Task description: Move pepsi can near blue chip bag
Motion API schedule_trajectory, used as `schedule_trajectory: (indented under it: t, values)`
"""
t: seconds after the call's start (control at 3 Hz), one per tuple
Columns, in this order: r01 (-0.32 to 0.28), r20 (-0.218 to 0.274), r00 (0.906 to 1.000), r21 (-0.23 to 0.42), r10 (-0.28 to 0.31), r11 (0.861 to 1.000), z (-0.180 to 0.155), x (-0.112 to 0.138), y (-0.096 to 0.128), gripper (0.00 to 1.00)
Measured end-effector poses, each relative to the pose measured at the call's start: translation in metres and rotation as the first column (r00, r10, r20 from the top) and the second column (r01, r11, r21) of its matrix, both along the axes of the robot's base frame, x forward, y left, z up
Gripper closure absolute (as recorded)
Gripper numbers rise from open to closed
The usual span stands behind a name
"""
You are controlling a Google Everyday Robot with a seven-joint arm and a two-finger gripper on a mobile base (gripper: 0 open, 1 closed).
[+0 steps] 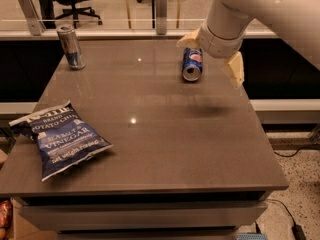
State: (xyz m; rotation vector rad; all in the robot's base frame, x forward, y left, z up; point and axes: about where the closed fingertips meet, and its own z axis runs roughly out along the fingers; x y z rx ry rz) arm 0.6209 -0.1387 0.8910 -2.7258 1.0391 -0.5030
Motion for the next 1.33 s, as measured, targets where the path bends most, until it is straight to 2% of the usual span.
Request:
schedule_trajectory:
  t: [0.33,0.67,1.0,1.33]
  values:
    - [0.012,0.021,0.9997,-0.013,-0.011,1.0,-0.007,0.011,0.003,0.0]
    - [0.019,0.025,0.9995,-0.059,-0.017,0.998,-0.02,0.025,0.009,0.0]
    - [0.018,0.025,0.9996,-0.062,-0.016,0.998,-0.021,0.025,0.009,0.0]
    - [0.043,0.042,0.9983,-0.067,-0.04,0.997,-0.022,0.027,0.002,0.0]
